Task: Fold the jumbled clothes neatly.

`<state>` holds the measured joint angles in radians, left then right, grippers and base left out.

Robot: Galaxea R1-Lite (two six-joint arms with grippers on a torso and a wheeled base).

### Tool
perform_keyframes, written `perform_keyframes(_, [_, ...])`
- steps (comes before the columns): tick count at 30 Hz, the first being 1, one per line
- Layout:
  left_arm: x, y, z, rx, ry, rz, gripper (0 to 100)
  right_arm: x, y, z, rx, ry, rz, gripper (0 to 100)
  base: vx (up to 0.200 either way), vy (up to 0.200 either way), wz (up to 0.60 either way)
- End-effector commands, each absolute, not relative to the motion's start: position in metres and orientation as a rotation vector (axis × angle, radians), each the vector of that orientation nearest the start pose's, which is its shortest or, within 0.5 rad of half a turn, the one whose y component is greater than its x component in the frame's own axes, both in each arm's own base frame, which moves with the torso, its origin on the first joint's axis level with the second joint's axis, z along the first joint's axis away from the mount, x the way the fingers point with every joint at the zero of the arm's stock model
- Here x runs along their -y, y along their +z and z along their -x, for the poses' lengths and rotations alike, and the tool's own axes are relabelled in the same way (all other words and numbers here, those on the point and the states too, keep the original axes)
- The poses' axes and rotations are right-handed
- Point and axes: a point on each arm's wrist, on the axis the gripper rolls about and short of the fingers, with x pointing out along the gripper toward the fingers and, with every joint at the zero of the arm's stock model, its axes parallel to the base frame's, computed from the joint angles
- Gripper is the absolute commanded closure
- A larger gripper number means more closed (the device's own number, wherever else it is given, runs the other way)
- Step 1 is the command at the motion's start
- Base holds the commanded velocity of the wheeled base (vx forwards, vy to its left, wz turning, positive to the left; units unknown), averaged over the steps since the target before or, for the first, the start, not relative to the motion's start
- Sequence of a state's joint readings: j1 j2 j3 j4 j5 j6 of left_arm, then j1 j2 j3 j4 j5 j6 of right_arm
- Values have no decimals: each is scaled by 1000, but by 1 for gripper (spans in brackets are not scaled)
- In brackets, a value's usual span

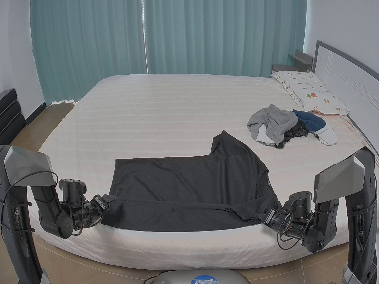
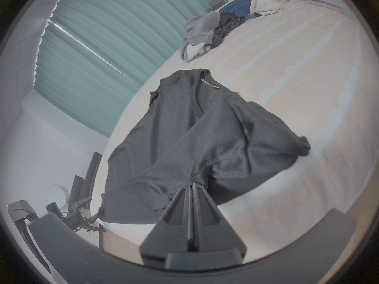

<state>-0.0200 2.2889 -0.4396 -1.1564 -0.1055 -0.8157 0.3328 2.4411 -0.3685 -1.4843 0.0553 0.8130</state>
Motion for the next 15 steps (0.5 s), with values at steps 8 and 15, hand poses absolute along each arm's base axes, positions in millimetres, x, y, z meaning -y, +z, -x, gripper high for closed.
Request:
perform_keyframes(8, [8, -28, -302, -701, 170, 813, 0, -91, -19, -279, -601, 163, -858, 100, 0, 0, 0])
perform_keyframes(15, [5, -25, -304, -676, 173, 823, 0, -73, -5, -281, -540, 126, -886, 0, 0, 0, 0])
